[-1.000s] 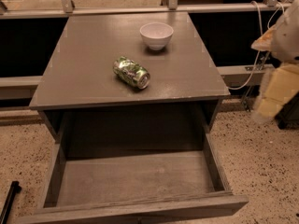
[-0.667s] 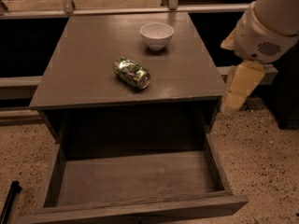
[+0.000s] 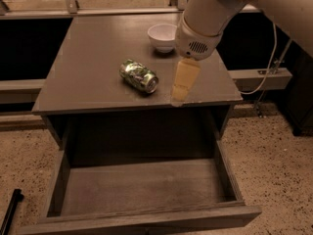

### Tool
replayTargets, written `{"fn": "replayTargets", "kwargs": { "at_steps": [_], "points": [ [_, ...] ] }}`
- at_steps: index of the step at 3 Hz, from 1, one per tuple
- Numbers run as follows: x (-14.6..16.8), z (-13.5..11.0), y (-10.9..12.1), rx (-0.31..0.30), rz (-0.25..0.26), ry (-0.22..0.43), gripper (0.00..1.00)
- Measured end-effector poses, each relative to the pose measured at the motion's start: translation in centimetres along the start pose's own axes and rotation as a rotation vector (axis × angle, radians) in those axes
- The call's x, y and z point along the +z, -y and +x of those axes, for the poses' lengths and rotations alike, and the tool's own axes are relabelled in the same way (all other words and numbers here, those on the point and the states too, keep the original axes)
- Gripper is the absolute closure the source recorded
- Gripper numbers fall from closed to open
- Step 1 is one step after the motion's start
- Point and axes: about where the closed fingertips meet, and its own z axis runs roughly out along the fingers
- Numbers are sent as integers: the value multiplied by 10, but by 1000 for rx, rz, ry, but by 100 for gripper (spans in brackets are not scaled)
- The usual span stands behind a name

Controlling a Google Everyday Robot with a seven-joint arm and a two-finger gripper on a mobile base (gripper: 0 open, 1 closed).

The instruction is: Place green can into top drawer

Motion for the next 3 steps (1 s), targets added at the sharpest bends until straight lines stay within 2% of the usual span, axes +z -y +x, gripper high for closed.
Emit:
{"fn": "replayTargets", "kwargs": {
  "at_steps": [1,2,3],
  "points": [
    [24,-47,15,-2,-24,14,0],
    [65,-75,30,44,-52,26,0],
    [89,-83,40,97,-56,35,0]
  ]
}}
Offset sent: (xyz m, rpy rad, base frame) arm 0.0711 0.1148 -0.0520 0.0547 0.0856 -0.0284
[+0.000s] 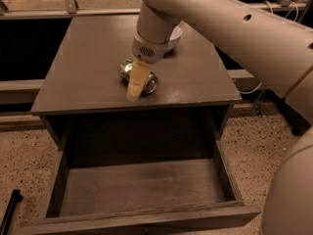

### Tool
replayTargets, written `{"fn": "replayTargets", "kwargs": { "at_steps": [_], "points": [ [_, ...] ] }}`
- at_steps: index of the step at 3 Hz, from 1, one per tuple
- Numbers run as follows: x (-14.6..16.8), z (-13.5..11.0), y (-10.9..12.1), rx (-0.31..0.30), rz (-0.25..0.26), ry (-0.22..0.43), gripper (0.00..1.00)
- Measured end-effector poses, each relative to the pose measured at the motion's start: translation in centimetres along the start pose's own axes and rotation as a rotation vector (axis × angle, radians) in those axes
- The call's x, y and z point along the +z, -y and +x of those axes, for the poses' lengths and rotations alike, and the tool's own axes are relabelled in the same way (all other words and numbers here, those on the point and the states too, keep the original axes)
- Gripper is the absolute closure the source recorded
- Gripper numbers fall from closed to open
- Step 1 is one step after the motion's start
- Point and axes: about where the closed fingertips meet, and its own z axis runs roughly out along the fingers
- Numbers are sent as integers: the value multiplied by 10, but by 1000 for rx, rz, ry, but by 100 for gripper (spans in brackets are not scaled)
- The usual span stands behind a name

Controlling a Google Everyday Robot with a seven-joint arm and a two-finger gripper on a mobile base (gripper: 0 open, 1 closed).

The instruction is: Place green can into top drawer

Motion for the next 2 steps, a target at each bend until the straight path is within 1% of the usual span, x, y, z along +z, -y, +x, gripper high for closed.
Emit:
{"fn": "replayTargets", "kwargs": {
  "at_steps": [1,2],
  "points": [
    [23,-4,-1,45,-13,-4,19],
    [41,-4,-2,78,-61,20,43]
  ]
}}
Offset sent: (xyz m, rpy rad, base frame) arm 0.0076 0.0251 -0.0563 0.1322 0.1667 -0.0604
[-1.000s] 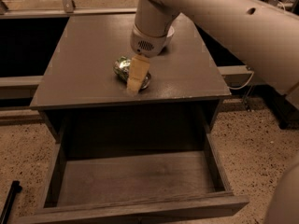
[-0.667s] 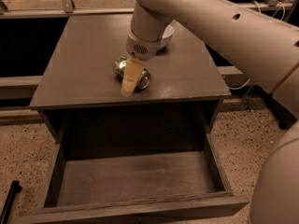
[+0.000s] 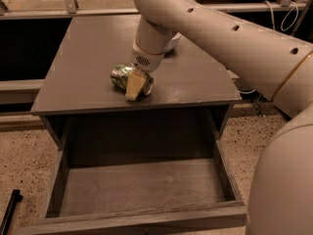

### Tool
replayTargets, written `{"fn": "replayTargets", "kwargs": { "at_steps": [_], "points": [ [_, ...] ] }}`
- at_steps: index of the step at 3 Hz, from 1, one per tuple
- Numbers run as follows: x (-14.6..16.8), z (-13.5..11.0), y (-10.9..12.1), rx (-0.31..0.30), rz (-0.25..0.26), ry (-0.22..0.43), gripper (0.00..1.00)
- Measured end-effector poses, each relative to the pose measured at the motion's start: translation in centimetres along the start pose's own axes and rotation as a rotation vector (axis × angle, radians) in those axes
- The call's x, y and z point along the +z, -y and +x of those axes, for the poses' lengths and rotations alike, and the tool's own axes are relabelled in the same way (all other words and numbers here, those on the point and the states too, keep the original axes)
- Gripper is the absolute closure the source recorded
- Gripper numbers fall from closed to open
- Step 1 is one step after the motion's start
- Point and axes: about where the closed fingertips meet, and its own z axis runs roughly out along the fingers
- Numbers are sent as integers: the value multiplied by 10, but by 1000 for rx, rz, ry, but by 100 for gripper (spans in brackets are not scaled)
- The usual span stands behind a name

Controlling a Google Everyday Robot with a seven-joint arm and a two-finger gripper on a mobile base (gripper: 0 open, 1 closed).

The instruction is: Place green can into top drawer

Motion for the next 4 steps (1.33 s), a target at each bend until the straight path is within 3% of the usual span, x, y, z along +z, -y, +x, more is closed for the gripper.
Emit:
{"fn": "replayTargets", "kwargs": {
  "at_steps": [1,2,3,4],
  "points": [
    [4,-9,-7,-14,-87,117,66],
    [-42,-16,-47,-163,-214,361,97],
    [-90,10,-97,-305,-243,458,100],
    [-104,49,-139,-412,-183,369,100]
  ]
}}
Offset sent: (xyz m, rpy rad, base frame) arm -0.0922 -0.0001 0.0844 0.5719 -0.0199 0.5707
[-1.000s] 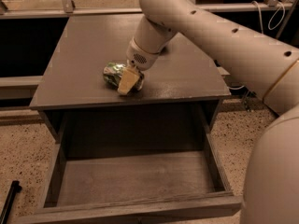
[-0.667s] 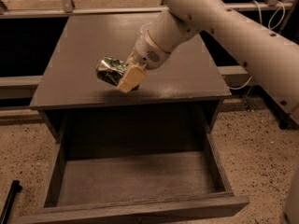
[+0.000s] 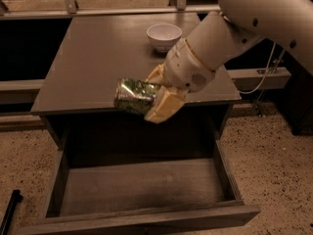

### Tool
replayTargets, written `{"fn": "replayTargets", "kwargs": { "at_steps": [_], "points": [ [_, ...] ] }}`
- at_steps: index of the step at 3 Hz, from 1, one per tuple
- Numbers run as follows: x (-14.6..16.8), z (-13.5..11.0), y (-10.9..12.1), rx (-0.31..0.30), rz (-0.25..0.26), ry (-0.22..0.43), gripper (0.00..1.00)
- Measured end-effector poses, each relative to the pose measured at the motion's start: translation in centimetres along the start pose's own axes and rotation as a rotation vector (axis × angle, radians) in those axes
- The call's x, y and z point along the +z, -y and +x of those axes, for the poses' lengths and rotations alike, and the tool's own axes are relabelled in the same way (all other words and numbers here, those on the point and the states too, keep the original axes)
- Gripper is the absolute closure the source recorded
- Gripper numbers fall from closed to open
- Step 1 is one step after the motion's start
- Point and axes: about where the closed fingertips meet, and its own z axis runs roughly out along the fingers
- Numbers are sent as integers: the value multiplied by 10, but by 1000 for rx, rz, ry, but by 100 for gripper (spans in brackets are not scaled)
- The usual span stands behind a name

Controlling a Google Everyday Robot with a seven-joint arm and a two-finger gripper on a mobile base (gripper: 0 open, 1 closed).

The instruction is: Place green can into top drawer

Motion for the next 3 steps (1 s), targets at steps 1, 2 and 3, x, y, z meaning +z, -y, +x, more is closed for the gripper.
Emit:
{"fn": "replayTargets", "kwargs": {
  "at_steps": [1,2,3],
  "points": [
    [9,10,-11,3,-23,-49,100],
    [18,27,5,72,47,-95,100],
    [69,86,5,81,111,-211,100]
  ]
}}
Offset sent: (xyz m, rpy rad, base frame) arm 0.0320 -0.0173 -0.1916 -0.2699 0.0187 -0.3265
